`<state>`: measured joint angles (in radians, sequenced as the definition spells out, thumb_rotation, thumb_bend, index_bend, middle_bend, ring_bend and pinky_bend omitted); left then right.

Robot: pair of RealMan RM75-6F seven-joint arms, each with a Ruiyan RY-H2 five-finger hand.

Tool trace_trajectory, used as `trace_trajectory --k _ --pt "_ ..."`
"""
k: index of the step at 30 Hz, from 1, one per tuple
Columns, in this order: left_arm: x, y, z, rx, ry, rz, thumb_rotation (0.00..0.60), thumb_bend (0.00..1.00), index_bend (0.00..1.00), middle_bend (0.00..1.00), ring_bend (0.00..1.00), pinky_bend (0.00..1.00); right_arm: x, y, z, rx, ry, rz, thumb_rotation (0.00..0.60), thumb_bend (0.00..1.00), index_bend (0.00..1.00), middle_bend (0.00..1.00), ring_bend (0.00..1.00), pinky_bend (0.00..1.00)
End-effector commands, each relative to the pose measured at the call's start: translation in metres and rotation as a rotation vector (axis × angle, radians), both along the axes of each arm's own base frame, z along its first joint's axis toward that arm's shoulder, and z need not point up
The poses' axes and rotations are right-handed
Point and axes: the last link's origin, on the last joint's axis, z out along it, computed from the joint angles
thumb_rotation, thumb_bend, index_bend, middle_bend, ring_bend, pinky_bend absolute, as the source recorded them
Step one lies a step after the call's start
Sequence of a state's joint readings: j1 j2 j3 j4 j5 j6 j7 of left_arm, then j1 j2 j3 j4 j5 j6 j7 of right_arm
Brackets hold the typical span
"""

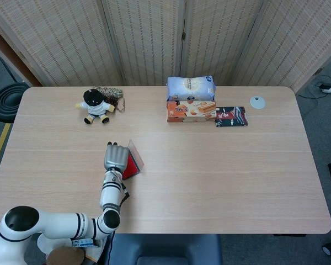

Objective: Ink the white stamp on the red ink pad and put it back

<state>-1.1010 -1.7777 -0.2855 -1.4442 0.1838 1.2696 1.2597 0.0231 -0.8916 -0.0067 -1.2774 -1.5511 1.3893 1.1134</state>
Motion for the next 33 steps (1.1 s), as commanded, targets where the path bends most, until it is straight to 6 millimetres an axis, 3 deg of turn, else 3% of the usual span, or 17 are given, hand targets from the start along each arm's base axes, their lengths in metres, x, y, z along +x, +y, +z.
trace_trajectory --k 1,22,33 --pt "0.0 0.0 -0.001 -0.001 0.003 0.0 0.6 0.3 0.61 0.39 0.23 0.21 0.0 0.001 0.001 -0.001 0.0 0.002 0.6 0.37 0.02 0.0 0.0 0.0" --pt "-0.014 -0.002 -0.015 -0.027 0.009 0.018 0.6 0.3 0.61 0.4 0.23 0.21 0.004 0.003 0.0 0.0 0.006 0.022 0.6 0.37 0.02 0.0 0.0 0.0" --pt "0.0 -0.015 0.004 0.015 0.001 -0.03 0.6 0.3 0.62 0.41 0.23 0.22 0.004 0.002 -0.001 0.003 0.018 0.016 0.6 0.37 0.02 0.0 0.0 0.0"
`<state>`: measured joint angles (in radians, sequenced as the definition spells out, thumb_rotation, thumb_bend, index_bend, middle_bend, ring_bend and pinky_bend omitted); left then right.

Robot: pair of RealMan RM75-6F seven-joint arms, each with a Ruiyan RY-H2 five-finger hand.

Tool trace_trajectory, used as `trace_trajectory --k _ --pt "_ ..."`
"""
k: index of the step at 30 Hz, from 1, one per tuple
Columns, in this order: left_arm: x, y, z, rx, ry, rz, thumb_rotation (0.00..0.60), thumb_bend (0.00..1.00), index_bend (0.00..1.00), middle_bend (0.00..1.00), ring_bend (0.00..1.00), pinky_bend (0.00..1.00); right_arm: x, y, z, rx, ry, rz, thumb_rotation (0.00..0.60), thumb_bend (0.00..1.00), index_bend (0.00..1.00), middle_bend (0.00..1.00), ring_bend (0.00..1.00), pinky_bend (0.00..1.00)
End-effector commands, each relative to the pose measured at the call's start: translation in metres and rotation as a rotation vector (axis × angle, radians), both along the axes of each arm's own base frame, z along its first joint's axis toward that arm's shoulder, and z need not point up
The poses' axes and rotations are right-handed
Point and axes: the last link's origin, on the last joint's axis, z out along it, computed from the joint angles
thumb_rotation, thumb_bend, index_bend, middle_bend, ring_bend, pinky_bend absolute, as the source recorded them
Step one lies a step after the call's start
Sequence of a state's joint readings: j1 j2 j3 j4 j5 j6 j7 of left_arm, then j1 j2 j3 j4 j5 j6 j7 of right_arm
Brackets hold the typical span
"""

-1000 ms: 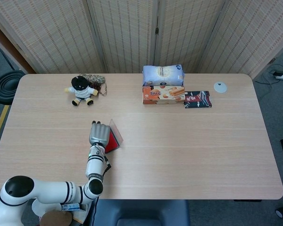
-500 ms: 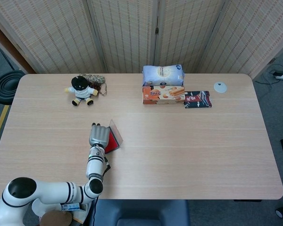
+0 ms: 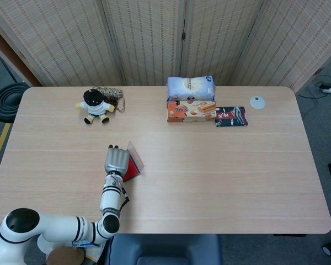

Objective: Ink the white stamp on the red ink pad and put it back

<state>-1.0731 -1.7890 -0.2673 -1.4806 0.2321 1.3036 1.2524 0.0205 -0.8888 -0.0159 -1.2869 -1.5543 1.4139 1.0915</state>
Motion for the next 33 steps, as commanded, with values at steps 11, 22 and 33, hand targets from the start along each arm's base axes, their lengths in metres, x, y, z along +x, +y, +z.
trace_trajectory --k 11,22,33 --pt "-0.014 -0.016 0.034 0.057 -0.02 0.018 0.6 0.3 0.62 0.41 0.23 0.22 0.003 -0.002 -0.005 0.002 0.03 -0.012 0.6 0.37 0.02 0.0 0.0 0.0" --pt "-0.046 -0.034 0.062 0.102 -0.085 0.046 0.6 0.3 0.61 0.41 0.23 0.22 0.009 -0.002 -0.009 -0.006 0.071 -0.019 0.6 0.37 0.02 0.0 0.0 0.0" --pt "-0.075 -0.037 0.068 0.102 -0.135 0.062 0.6 0.3 0.6 0.41 0.23 0.22 0.016 0.003 -0.011 -0.026 0.106 -0.016 0.6 0.37 0.02 0.0 0.0 0.0"
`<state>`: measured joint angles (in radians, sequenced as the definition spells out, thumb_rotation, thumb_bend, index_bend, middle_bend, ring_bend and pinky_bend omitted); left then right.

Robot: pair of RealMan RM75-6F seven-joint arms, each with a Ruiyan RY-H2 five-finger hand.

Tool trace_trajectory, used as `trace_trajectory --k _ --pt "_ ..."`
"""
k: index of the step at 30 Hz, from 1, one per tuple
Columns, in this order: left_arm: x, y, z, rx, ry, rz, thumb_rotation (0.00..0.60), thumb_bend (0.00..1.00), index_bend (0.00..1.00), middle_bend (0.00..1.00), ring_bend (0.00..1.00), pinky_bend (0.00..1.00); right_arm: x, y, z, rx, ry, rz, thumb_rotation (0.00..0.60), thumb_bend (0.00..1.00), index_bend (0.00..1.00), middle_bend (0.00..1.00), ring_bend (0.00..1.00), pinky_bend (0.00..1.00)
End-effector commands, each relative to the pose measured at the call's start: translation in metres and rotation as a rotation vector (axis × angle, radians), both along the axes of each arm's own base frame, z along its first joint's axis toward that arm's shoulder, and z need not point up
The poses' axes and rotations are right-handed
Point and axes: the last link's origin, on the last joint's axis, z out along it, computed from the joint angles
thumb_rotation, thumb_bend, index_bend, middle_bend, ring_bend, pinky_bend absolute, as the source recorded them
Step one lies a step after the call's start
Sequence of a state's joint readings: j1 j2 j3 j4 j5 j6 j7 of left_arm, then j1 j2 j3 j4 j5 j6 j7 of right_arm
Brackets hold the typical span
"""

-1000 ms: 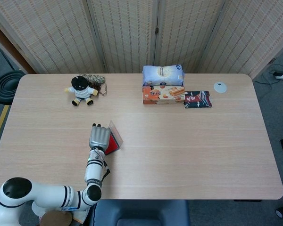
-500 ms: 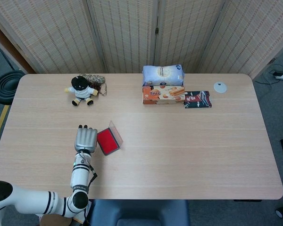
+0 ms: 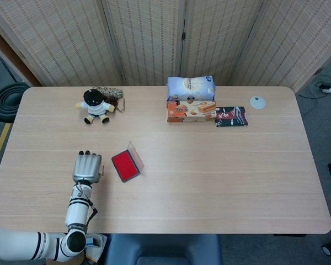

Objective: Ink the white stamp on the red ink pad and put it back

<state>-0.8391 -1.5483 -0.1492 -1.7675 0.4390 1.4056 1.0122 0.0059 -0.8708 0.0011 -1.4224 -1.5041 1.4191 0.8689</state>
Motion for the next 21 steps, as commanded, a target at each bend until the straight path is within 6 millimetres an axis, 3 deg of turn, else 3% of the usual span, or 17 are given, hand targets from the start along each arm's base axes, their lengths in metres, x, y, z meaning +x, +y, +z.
trace_trajectory --k 1,21 --pt "-0.01 0.0 0.001 -0.001 -0.01 0.008 0.6 0.3 0.6 0.41 0.23 0.22 0.001 0.001 -0.001 -0.003 0.006 0.0 0.6 0.37 0.02 0.0 0.0 0.0" --pt "-0.045 0.006 -0.008 -0.032 -0.045 0.041 0.6 0.3 0.59 0.41 0.23 0.22 0.005 -0.001 -0.007 0.007 0.033 -0.007 0.6 0.37 0.02 0.0 0.0 0.0"
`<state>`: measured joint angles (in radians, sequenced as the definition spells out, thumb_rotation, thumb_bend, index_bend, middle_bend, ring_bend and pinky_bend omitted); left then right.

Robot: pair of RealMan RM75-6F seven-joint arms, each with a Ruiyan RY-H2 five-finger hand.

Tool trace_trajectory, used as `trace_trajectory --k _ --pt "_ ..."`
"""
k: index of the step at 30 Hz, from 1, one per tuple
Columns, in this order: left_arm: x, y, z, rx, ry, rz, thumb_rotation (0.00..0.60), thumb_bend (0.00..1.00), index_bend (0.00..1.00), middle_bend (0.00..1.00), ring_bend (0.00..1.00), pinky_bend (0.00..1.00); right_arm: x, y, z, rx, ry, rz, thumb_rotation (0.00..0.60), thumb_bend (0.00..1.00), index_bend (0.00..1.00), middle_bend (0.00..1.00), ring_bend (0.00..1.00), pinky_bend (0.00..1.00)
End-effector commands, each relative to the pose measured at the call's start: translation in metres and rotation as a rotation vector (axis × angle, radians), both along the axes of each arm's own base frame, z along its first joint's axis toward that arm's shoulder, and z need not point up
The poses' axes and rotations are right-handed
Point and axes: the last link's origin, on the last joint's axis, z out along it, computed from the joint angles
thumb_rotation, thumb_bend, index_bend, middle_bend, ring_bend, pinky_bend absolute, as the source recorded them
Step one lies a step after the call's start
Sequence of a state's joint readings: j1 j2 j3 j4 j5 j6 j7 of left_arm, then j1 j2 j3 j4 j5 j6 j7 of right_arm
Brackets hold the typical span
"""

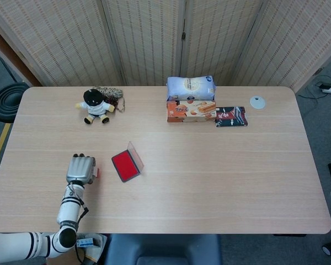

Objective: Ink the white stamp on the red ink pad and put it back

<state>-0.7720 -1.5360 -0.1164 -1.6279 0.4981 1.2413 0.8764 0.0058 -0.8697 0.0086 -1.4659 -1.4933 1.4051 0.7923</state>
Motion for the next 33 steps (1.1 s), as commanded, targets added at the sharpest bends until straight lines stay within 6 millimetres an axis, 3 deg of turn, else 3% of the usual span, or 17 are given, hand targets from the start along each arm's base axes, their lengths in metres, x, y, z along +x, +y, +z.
trace_trajectory --k 1,11,33 --pt "-0.004 0.0 -0.003 -0.006 -0.002 0.003 0.6 0.3 0.59 0.41 0.23 0.22 0.001 0.001 0.0 -0.002 0.002 0.003 0.6 0.37 0.02 0.0 0.0 0.0" --pt "-0.014 -0.002 -0.013 -0.019 0.005 0.015 0.6 0.3 0.59 0.41 0.23 0.22 0.003 0.002 -0.002 0.006 0.009 0.01 0.6 0.37 0.02 0.0 0.0 0.0" --pt "-0.016 -0.005 -0.014 -0.015 -0.005 0.022 0.6 0.3 0.59 0.41 0.23 0.22 0.007 0.006 -0.001 -0.001 0.008 0.029 0.6 0.37 0.02 0.0 0.0 0.0"
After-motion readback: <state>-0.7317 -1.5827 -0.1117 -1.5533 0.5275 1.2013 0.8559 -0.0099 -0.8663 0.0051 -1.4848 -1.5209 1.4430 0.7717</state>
